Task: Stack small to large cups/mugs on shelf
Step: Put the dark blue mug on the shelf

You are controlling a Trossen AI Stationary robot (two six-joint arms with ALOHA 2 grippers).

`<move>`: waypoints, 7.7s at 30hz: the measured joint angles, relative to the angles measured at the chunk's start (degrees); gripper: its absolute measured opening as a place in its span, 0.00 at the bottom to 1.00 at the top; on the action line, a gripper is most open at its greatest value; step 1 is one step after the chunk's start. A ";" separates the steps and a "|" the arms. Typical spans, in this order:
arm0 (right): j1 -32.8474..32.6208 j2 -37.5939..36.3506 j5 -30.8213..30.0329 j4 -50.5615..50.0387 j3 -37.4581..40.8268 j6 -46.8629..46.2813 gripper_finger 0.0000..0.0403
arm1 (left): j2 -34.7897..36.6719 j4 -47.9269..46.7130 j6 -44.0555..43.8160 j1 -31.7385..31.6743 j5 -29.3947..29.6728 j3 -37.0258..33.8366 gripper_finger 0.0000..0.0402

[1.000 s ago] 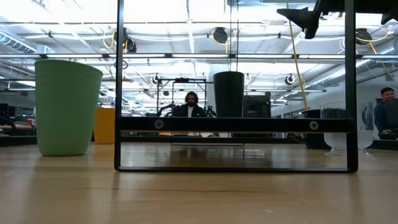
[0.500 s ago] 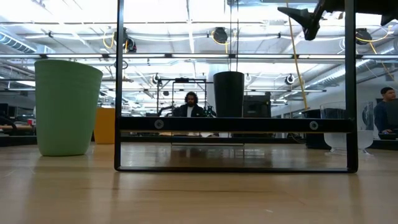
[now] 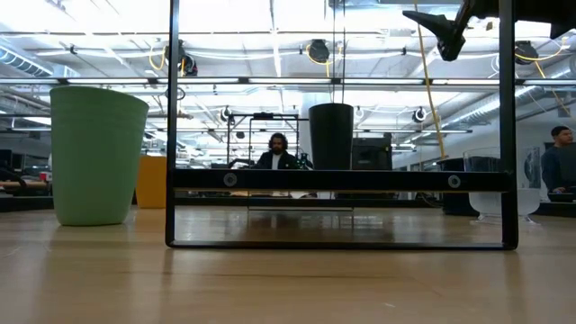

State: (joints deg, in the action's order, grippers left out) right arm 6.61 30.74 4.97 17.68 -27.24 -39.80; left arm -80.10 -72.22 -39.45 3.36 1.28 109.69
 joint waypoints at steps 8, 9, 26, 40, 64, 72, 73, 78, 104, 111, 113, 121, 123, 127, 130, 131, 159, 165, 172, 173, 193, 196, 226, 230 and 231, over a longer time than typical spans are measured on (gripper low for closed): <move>0.01 0.00 1.34 -3.22 0.00 0.96 0.82 | -0.69 0.13 -1.68 3.22 2.66 0.02 0.20; 0.02 0.00 1.27 -3.56 0.00 1.48 0.82 | -0.84 0.29 -1.63 3.28 3.06 0.02 0.20; 3.63 0.46 -4.35 -33.10 -5.75 18.34 0.82 | -2.37 2.10 0.42 3.25 4.80 0.00 0.20; 12.83 2.54 -5.40 -64.29 -15.37 26.00 0.82 | -2.29 2.54 0.74 3.21 7.19 0.00 0.20; 14.82 17.93 -8.00 -85.28 -23.26 49.63 0.82 | -2.29 3.55 1.40 3.89 9.90 0.00 0.20; 14.82 20.26 -7.93 -84.58 -22.39 52.19 0.82 | -2.29 6.66 3.10 3.98 9.88 0.00 0.20; 14.82 20.53 -7.88 -84.51 -22.16 52.31 0.82 | -2.29 6.94 3.19 3.98 9.90 0.00 0.20; 14.80 21.05 -7.82 -83.25 -19.69 52.75 0.82 | -2.29 6.96 3.44 3.98 9.88 0.00 0.20; 14.78 23.05 -6.58 -77.99 -13.84 57.45 0.52 | -2.29 8.30 2.93 4.00 9.27 0.00 0.20; 14.78 25.15 -6.47 -77.92 -13.84 57.67 0.24 | -2.29 8.30 2.67 4.00 9.25 0.00 0.20; 14.78 25.54 -6.42 -77.81 -13.84 58.07 0.13 | -2.29 8.27 2.61 4.02 9.25 0.00 0.20; 14.78 25.60 -6.39 -76.69 -13.84 58.39 0.03 | -2.29 8.23 2.50 4.02 9.25 0.00 0.20; 14.78 25.16 -6.35 -76.67 -13.84 58.52 0.03 | -2.29 8.23 2.50 4.02 9.25 0.00 0.20; 14.78 23.99 -6.23 -77.33 -14.40 58.61 0.03 | -2.29 7.99 2.50 4.02 9.25 0.00 0.20; 14.78 23.39 -6.16 -78.02 -15.88 59.15 0.02 | -2.29 7.62 2.52 4.02 9.27 0.00 0.20; 14.78 23.37 -6.11 -78.38 -16.43 59.39 0.02 | -2.29 7.64 2.52 4.02 9.27 0.00 0.20; 6.33 23.37 -6.44 -92.13 -47.47 60.77 0.02 | -2.29 6.85 1.26 -0.65 9.55 0.00 0.20; 0.63 23.50 -6.39 -91.38 -53.14 58.31 0.02 | -2.29 8.08 -0.13 -2.88 9.35 0.00 0.20; -8.09 23.79 -6.18 -86.65 -55.92 54.53 0.02 | -5.66 14.80 -0.14 -4.85 3.13 0.02 0.20; -9.35 23.84 -6.18 -85.93 -55.95 53.98 0.02 | -6.43 15.61 -0.26 -5.00 1.96 0.02 0.20; -25.00 24.12 -6.84 -76.97 -55.93 49.04 0.02 | -19.51 37.62 -4.91 -1.89 -9.85 -0.02 0.49; -25.79 24.81 -6.37 -77.48 -55.93 49.26 0.02 | -20.72 42.40 -5.74 -1.32 -10.96 -0.02 0.51; -26.23 31.42 1.23 -72.78 -55.89 52.52 0.02 | -20.89 38.08 -9.39 1.45 -13.42 0.00 0.52; -26.25 31.94 1.29 -72.30 -55.89 52.72 0.02 | -20.89 37.19 -9.81 2.49 -13.17 0.00 0.52; -26.23 32.00 1.27 -72.30 -55.89 52.81 0.02 | -20.89 37.17 -9.83 2.82 -12.99 0.00 0.52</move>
State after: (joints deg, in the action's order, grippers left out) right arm -19.62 62.74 6.24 -54.61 -83.13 13.01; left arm -100.99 -35.04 -49.27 6.17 -11.71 109.69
